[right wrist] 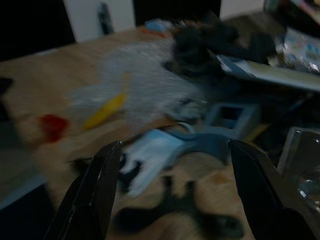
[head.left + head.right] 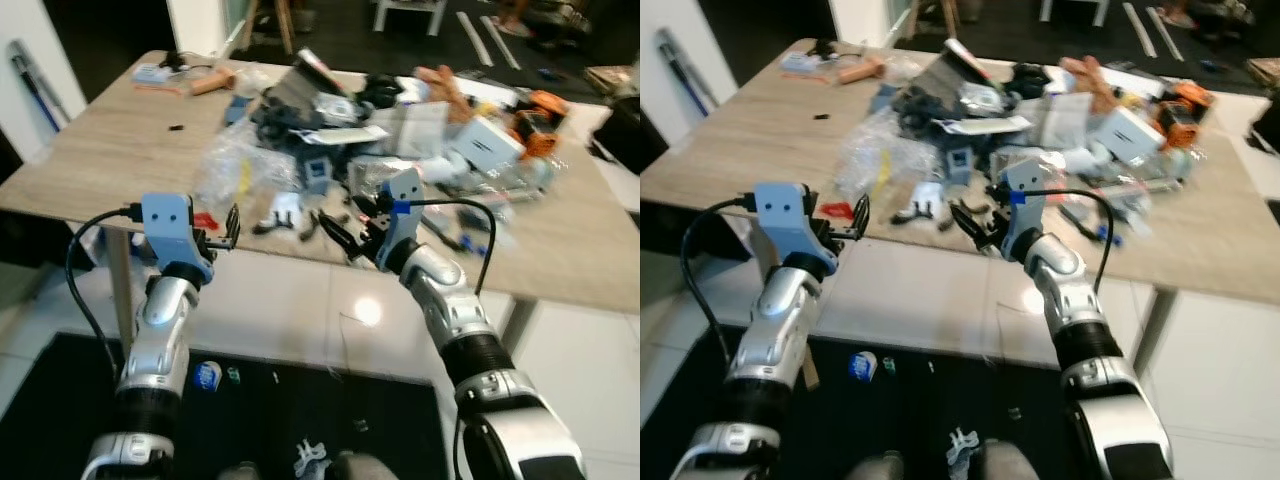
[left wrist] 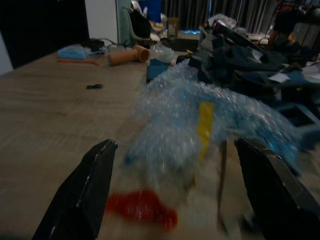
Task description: Picking trash to rubbish bin
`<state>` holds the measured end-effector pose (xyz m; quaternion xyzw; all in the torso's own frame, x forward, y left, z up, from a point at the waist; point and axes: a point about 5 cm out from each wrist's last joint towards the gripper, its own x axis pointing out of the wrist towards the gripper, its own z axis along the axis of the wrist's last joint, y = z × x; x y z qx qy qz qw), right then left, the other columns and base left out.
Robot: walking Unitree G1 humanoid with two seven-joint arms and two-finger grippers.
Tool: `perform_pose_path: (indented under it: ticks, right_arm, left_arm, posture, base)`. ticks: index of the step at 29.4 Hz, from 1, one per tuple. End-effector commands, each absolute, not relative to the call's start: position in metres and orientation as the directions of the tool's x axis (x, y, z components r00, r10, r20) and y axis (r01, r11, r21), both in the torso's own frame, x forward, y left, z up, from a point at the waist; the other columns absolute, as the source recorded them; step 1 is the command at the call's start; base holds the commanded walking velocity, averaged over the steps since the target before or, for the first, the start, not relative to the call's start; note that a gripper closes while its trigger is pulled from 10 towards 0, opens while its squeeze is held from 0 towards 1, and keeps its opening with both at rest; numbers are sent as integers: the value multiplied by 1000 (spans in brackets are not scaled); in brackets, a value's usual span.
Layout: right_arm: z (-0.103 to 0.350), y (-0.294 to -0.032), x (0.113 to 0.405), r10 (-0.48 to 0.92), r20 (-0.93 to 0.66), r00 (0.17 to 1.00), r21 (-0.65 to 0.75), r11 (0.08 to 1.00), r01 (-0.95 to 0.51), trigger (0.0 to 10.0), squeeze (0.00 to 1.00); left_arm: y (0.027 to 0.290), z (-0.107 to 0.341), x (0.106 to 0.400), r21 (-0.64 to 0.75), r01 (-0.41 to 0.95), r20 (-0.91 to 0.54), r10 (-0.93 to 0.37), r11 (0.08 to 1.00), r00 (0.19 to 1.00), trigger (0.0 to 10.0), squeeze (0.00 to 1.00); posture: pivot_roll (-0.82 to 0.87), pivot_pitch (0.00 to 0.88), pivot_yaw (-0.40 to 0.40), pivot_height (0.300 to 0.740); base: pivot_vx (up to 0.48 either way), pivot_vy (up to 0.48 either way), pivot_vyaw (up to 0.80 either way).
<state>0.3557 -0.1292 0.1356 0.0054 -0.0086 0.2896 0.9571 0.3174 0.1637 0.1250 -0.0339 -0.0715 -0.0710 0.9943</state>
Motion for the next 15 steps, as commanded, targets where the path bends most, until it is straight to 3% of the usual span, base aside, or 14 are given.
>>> perform_pose_path:
  ticks: [1, 3, 15]
  right_arm:
    - [137, -133, 356, 541, 27, 840, 12, 840, -542, 10000, 0]
    - [137, -133, 357, 541, 26, 841, 13, 841, -541, 10000, 0]
    - [133, -139, 361, 481, -31, 876, 59, 876, -479, 10000, 0]
  left_arm:
    - [158, 125, 318, -59, 162, 147, -152, 985, 978, 10000, 0]
    - [158, 125, 318, -59, 160, 146, -150, 985, 978, 10000, 0]
    - [158, 126, 318, -64, 166, 155, -154, 984, 976, 10000, 0]
  posture:
    - [-47, 0, -19, 740]
    - [-47, 0, -19, 740]
    - [-48, 0, -22, 740]
  base:
    - [330, 0, 0]
    - [270, 0, 0]
    - [0, 0, -65]
